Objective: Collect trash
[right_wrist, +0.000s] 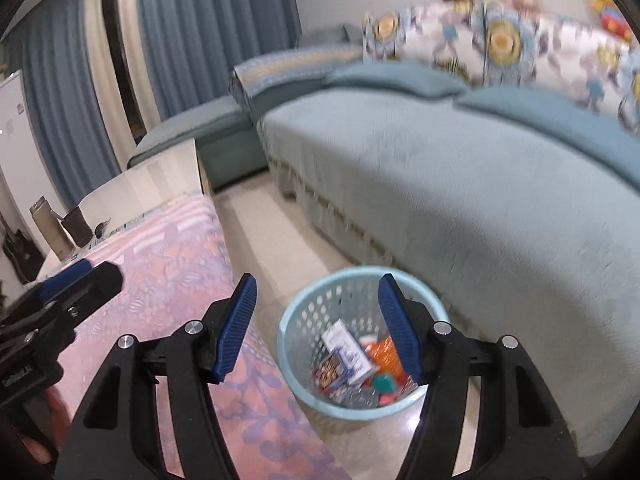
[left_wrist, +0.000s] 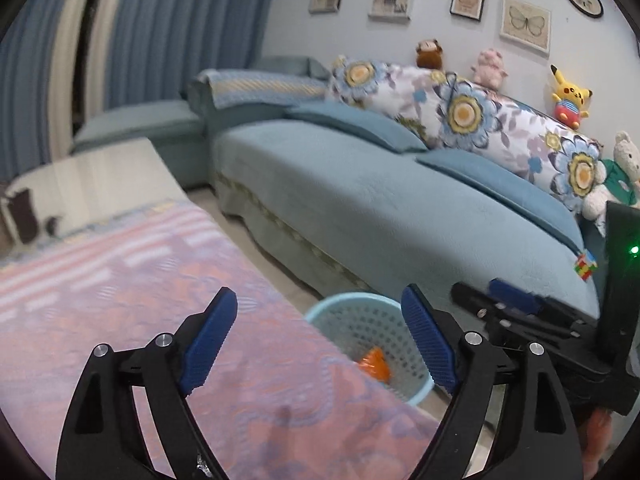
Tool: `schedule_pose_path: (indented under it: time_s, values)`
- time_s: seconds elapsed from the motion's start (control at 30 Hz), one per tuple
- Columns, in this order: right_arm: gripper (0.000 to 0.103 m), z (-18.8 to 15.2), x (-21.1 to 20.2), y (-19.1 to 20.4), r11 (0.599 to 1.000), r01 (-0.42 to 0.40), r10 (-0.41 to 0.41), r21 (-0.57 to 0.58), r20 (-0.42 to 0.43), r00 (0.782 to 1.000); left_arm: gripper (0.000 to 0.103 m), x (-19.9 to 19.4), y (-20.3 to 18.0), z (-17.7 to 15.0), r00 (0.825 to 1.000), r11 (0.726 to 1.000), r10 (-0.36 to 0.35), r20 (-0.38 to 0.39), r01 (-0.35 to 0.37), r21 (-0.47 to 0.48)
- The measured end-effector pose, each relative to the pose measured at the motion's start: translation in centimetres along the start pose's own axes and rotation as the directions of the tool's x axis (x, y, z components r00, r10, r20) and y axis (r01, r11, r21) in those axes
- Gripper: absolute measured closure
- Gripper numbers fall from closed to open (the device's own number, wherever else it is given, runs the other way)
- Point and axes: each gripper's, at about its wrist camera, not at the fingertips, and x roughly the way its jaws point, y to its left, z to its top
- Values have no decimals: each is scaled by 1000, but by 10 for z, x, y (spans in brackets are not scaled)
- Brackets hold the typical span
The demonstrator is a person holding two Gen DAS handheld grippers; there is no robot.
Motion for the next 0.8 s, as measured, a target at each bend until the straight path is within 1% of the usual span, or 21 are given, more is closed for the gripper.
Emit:
schedule_pose_path:
  time_s: [0.07, 0.13, 0.2, 0.27, 0.3, 0.37, 0.43, 0.47, 0.57, 0.63, 0.73, 0.8]
  values:
    - [43, -3, -16, 10, 1000, 12, -11, -4, 60, 998, 16, -23, 5, -6, 998, 999, 44, 46, -43, -16]
    - [43, -10, -27, 20, 999, 30, -29, -11, 107, 994, 13, -40, 10, -14, 991, 995, 95, 94, -92, -32]
    - [43, -19, -37, 26, 998, 63, -60, -16, 140, 988, 12, -55, 15, -26, 979, 988, 155, 135, -150, -44]
    - [43, -36, -44, 32, 994, 105, -102, -10, 166, 981, 12, -62, 18, -36, 967, 981, 195, 162, -189, -47]
    - [44, -42, -45, 35, 993, 118, -114, -10, 173, 978, 12, -65, 19, -41, 965, 980, 201, 171, -198, -35]
    - [43, -56, -47, 41, 991, 133, -126, -26, 181, 975, 9, -64, 23, -48, 965, 979, 206, 164, -204, -29]
    - [43, -64, -49, 46, 989, 147, -139, -34, 180, 974, 9, -60, 29, -53, 970, 981, 194, 143, -189, -51]
    - [43, -66, -50, 48, 988, 150, -140, -38, 187, 972, 9, -58, 32, -54, 973, 982, 186, 134, -181, -53]
    - [44, -65, -55, 52, 985, 167, -154, -37, 223, 962, 9, -54, 29, -55, 969, 978, 208, 135, -206, -31]
    - [44, -67, -54, 55, 986, 162, -151, -33, 219, 964, 9, -52, 28, -56, 971, 981, 196, 137, -193, -37]
    - [44, -71, -51, 60, 986, 158, -144, -49, 210, 967, 9, -51, 32, -58, 971, 979, 201, 128, -196, -48]
    - [44, -73, -52, 63, 985, 158, -140, -64, 218, 966, 9, -50, 33, -60, 969, 977, 212, 124, -206, -56]
